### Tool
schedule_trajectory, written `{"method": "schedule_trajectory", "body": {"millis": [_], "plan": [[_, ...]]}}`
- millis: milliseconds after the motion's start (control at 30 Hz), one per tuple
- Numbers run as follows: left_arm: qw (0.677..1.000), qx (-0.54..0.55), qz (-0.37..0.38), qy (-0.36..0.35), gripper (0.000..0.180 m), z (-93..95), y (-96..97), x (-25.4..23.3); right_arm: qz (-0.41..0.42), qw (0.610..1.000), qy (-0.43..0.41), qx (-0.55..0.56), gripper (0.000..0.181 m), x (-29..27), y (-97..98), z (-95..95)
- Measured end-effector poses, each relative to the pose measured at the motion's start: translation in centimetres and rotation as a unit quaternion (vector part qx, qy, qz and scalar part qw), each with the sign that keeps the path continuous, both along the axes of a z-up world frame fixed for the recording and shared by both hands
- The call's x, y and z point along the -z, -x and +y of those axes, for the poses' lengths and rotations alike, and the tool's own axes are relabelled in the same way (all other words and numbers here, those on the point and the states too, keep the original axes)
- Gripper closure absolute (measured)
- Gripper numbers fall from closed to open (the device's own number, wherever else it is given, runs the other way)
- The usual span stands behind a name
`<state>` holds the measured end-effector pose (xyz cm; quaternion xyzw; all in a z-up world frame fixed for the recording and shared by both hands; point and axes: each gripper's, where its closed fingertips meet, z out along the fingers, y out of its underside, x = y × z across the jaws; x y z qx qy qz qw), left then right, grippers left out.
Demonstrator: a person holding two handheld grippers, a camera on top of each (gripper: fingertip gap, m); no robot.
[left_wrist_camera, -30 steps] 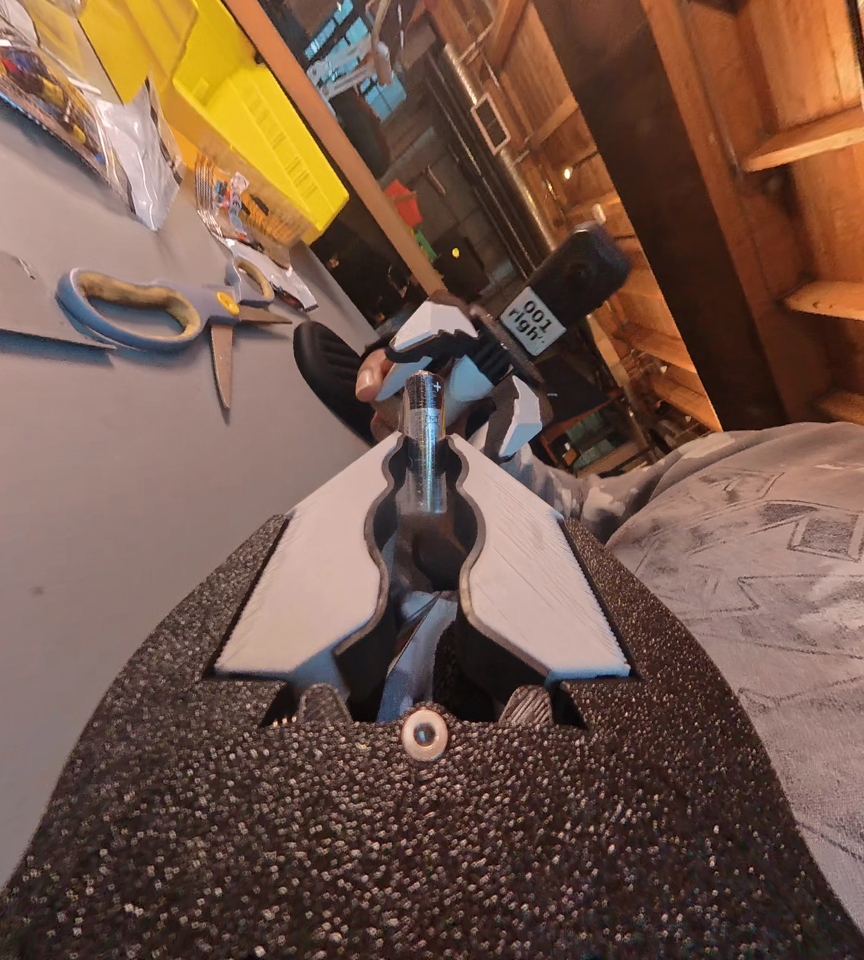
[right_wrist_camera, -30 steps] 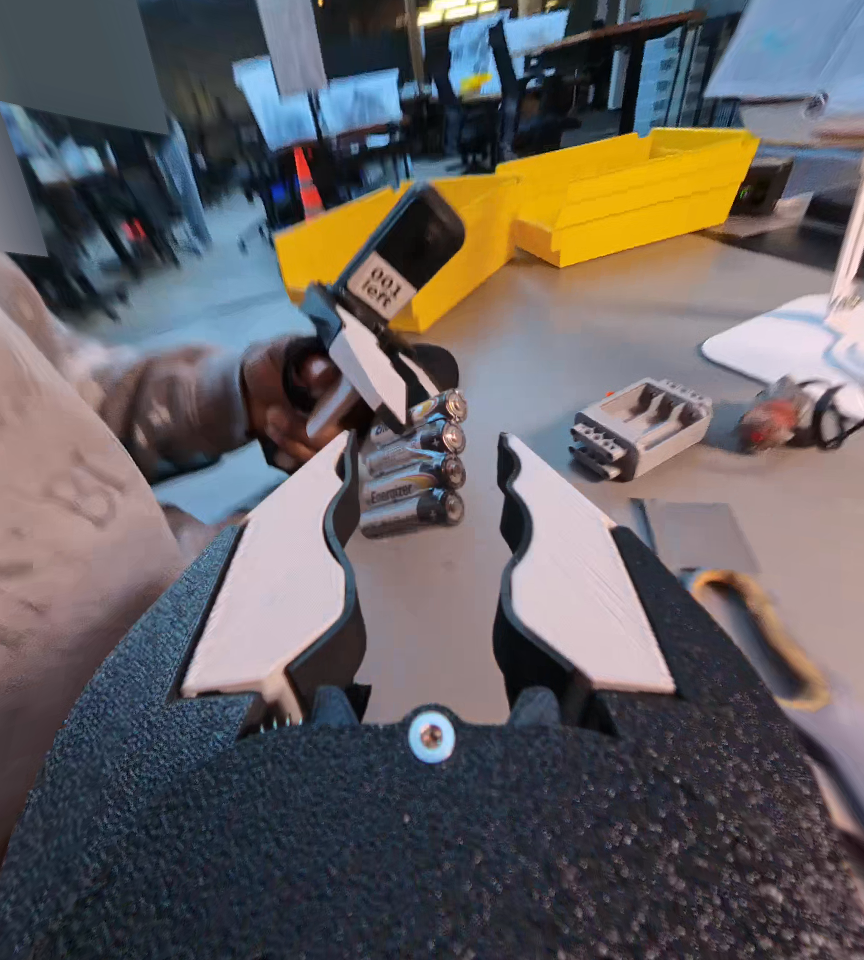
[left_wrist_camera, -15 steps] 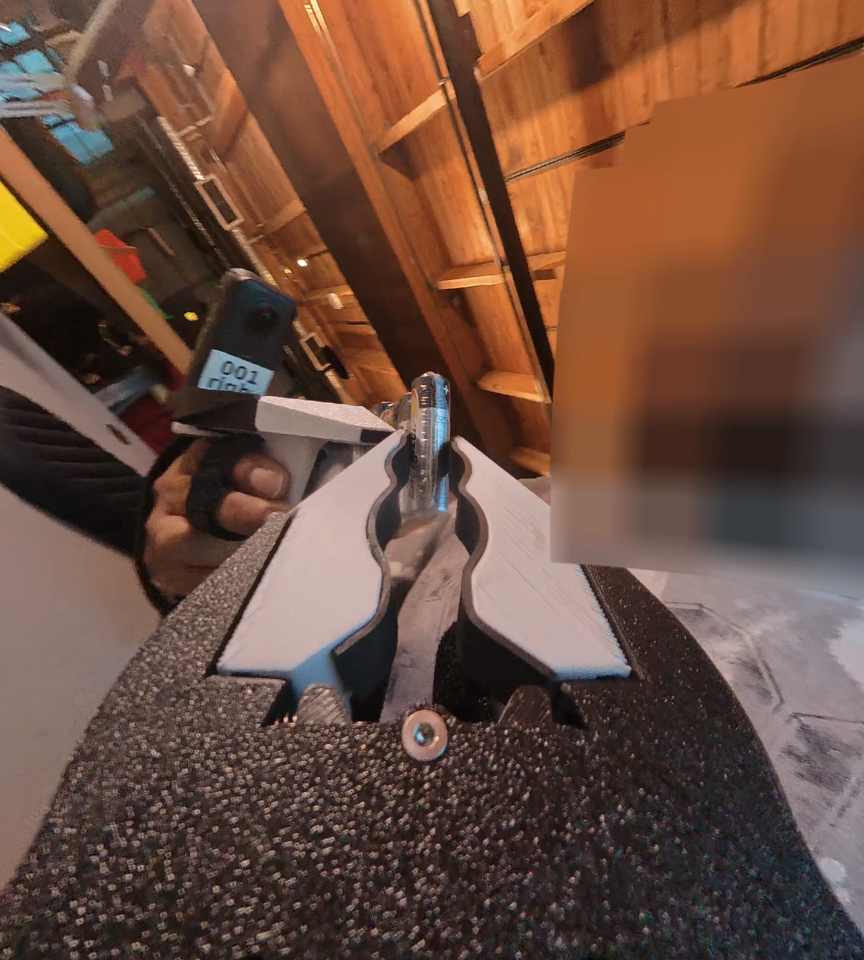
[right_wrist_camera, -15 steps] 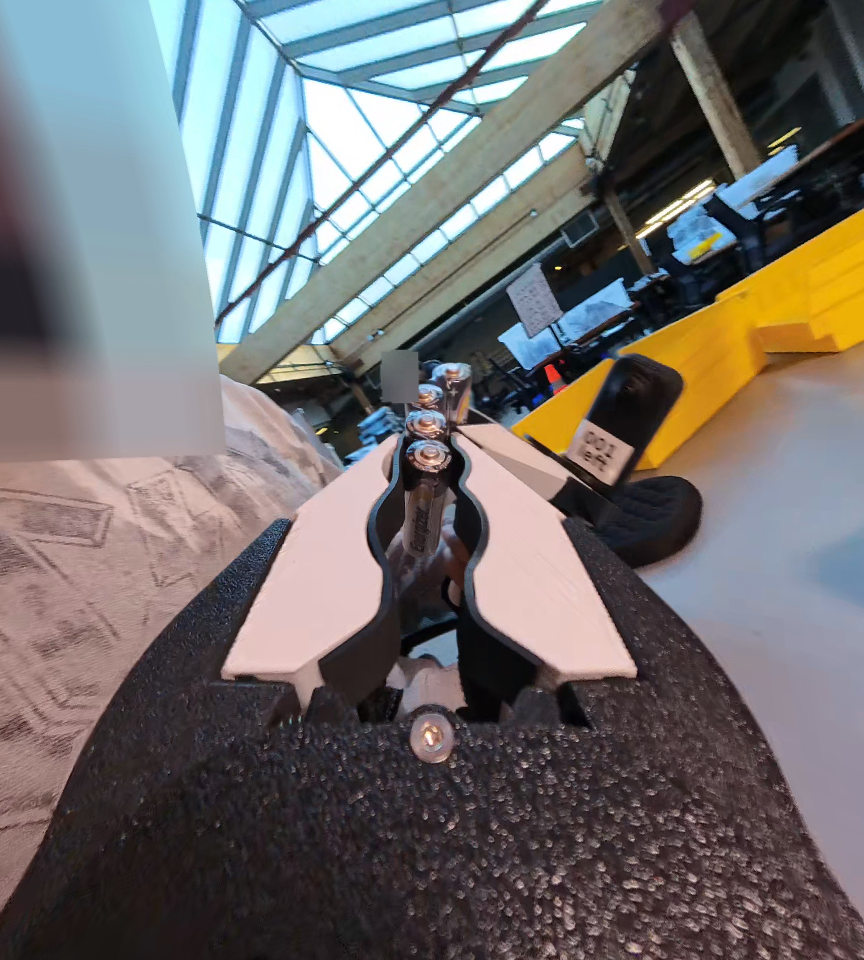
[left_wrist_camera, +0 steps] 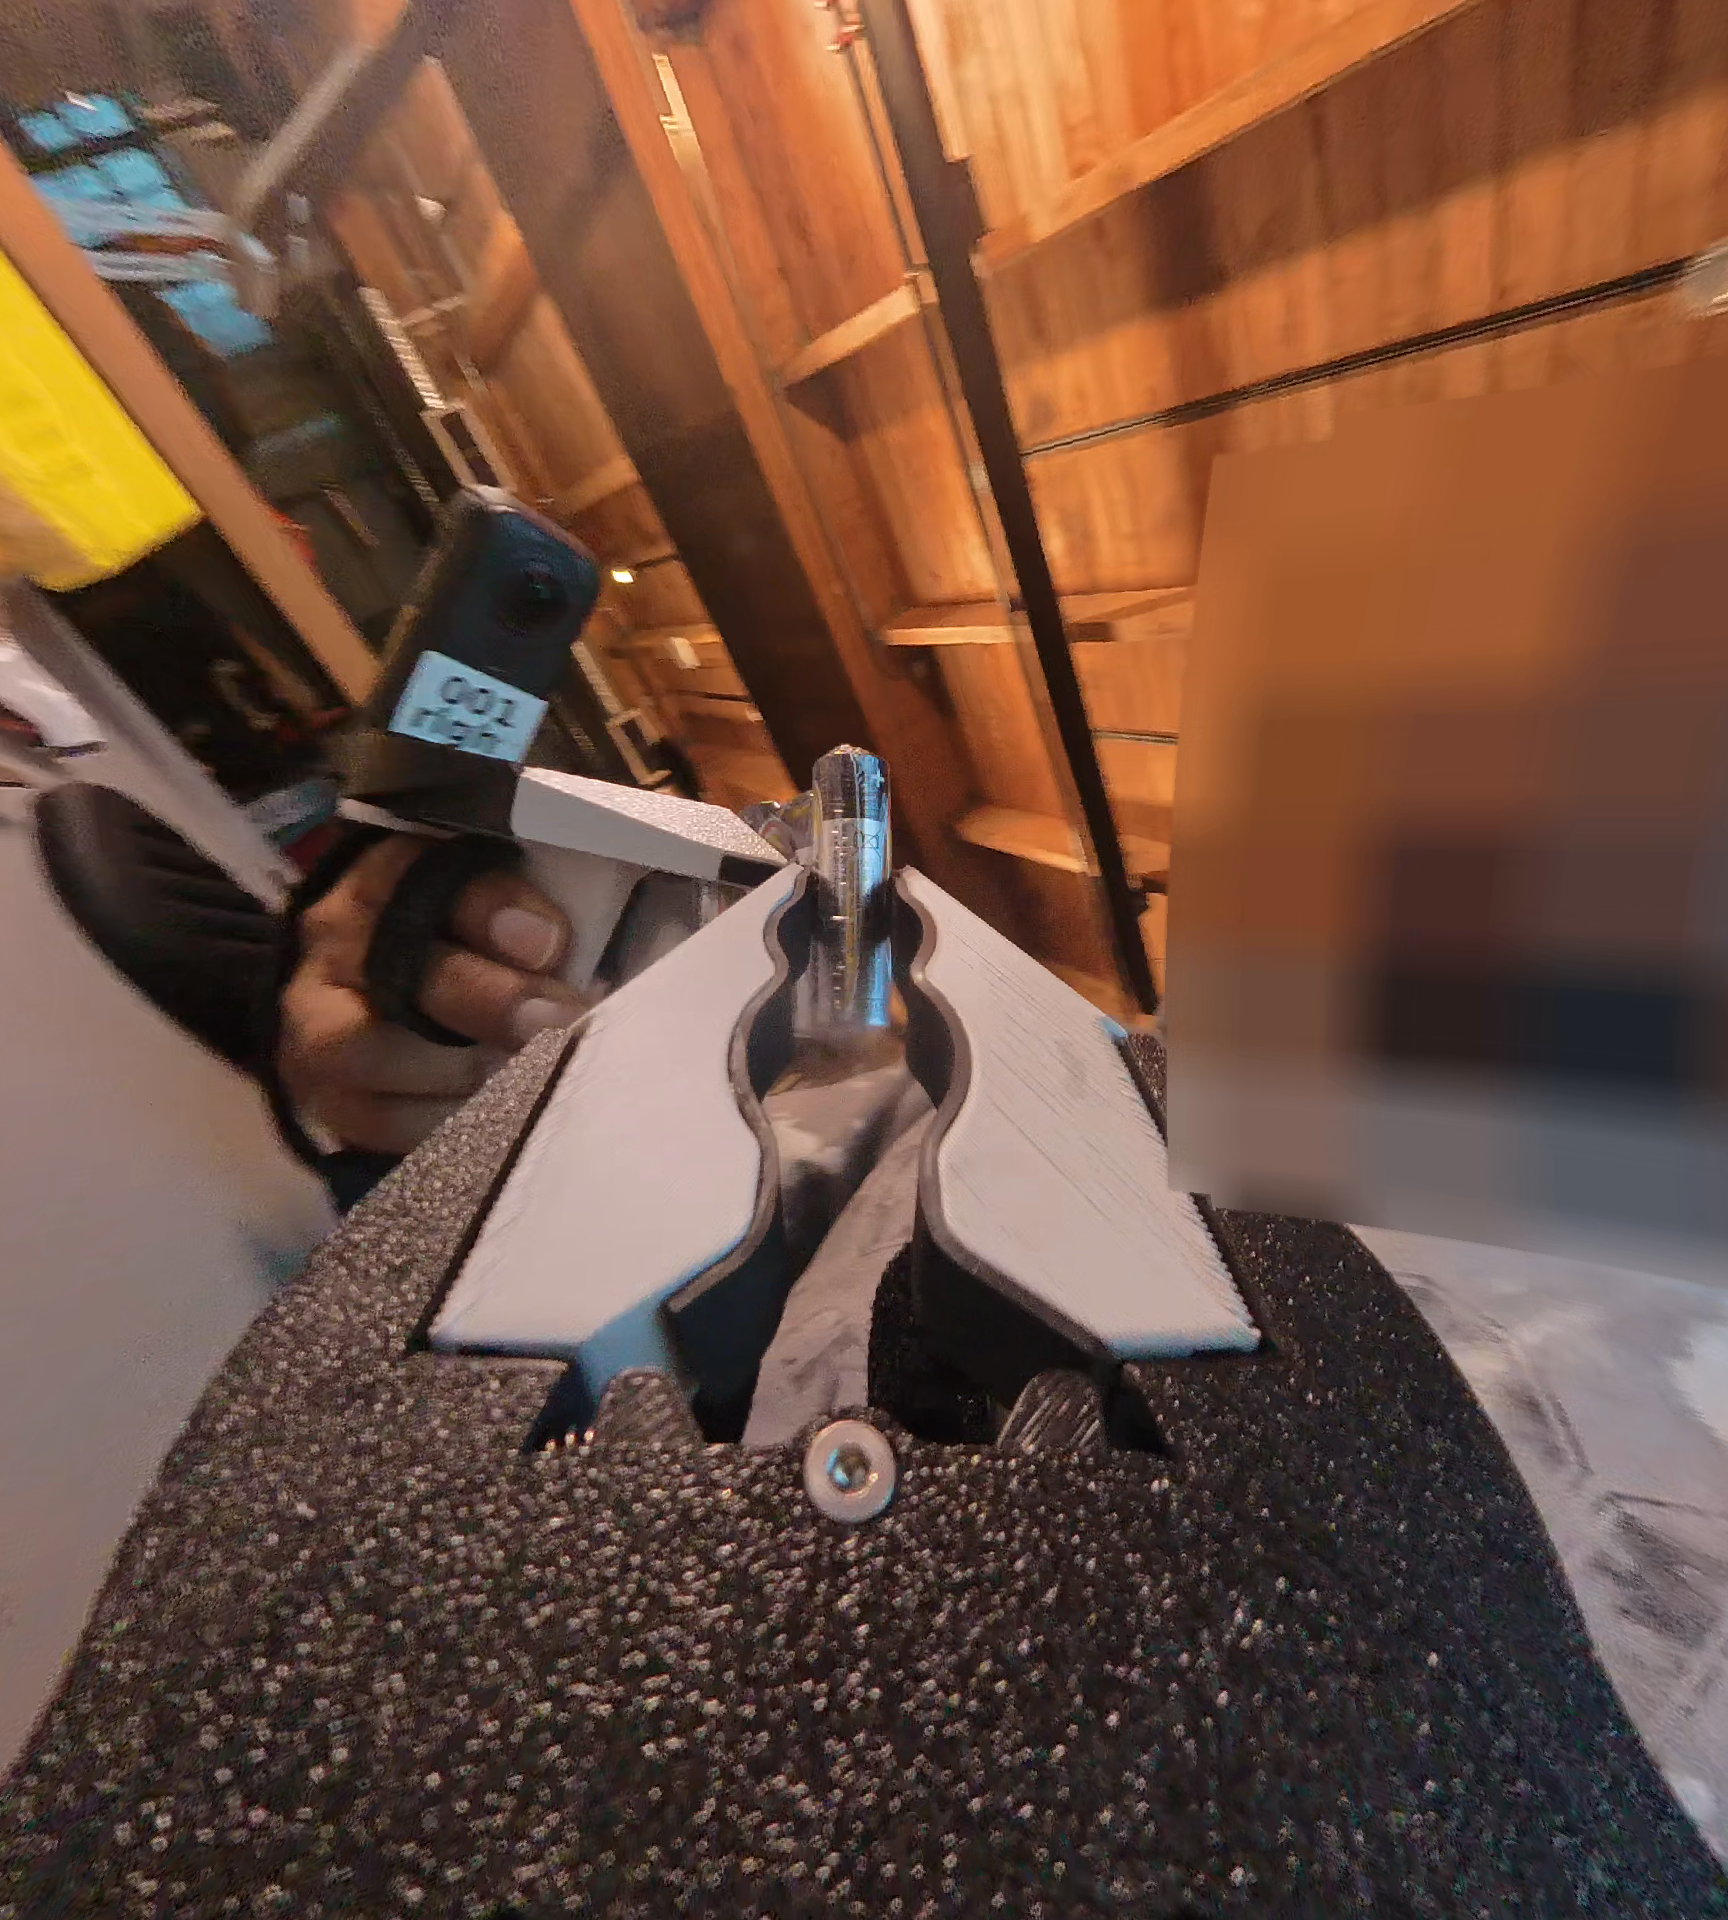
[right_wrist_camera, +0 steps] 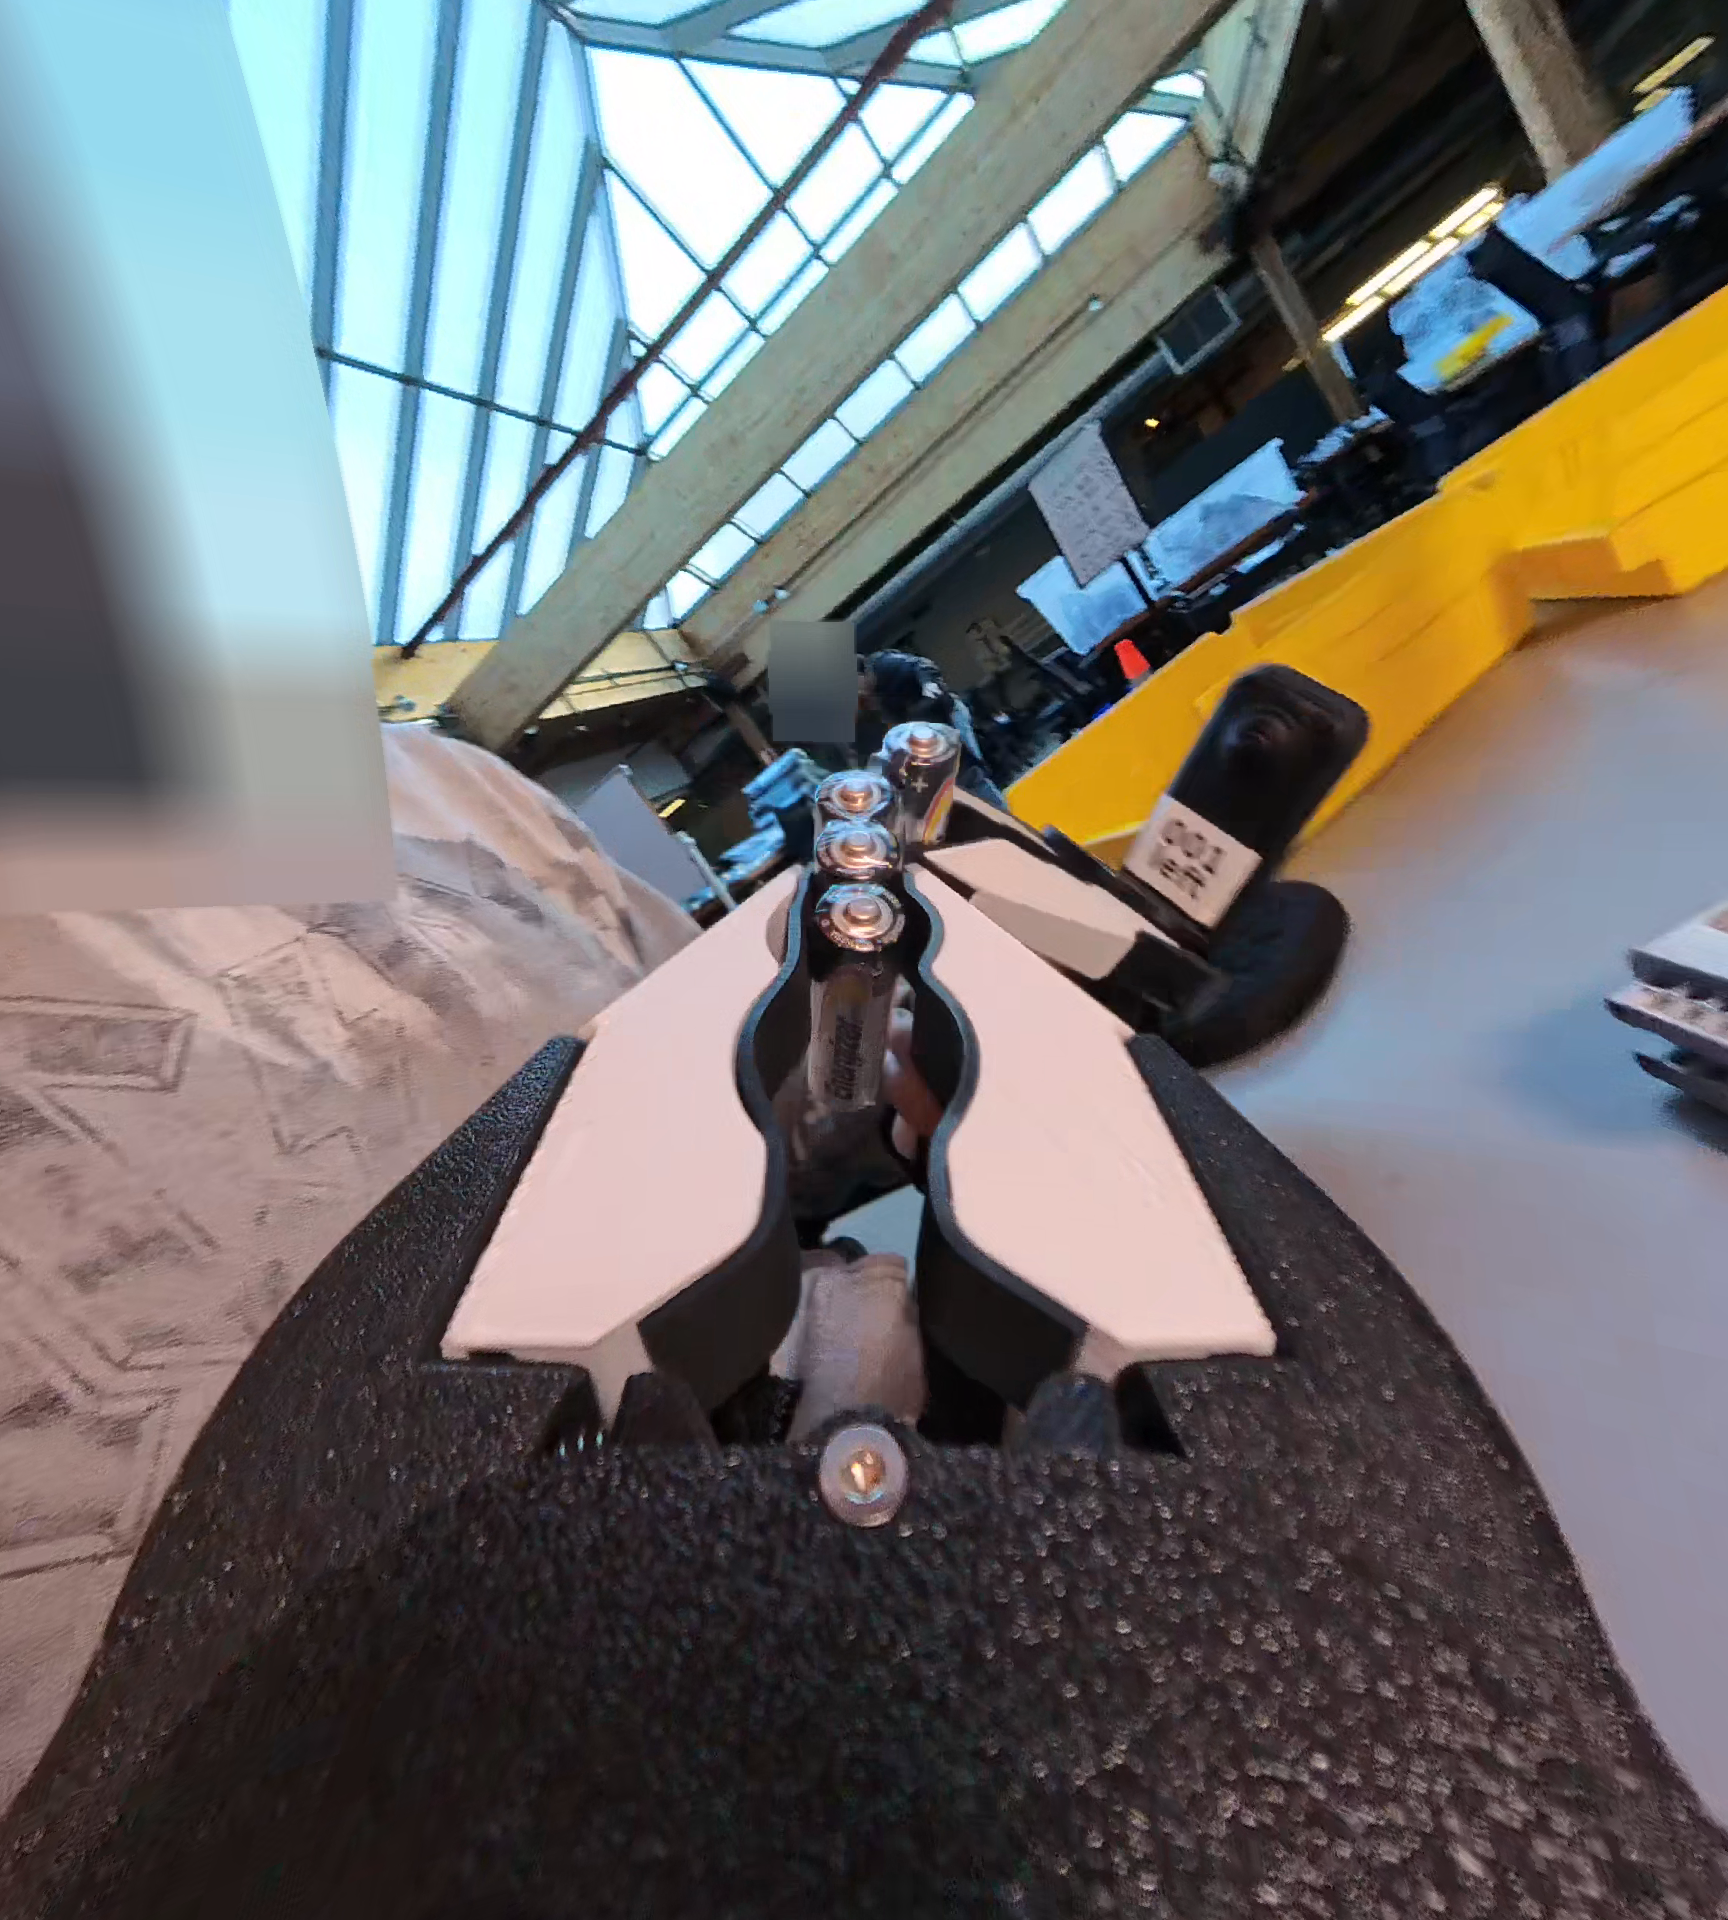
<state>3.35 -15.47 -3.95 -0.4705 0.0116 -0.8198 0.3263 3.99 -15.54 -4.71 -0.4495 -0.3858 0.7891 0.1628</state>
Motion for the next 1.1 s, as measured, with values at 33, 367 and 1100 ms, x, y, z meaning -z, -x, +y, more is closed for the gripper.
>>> {"method": "schedule_trajectory", "body": {"millis": [33, 367, 1100], "plan": [[0.998, -0.025, 0.049, 0.002, 0.168, 0.4, 0.2, 0.8, -0.023, 1.000, -0.003, 0.015, 0.169, 0.8, 0.4, 0.4], [0.875, -0.089, 0.473, 0.049, 0.168, 2.4, 3.5, 9.6, -0.278, 0.955, -0.081, 0.069, 0.162, 9.4, 3.9, 2.8], [0.756, -0.205, 0.622, 0.007, 0.145, 3.9, 7.5, 10.9, -0.468, 0.709, -0.526, 0.037, 0.115, 12.2, -12.4, 15.5]]}}
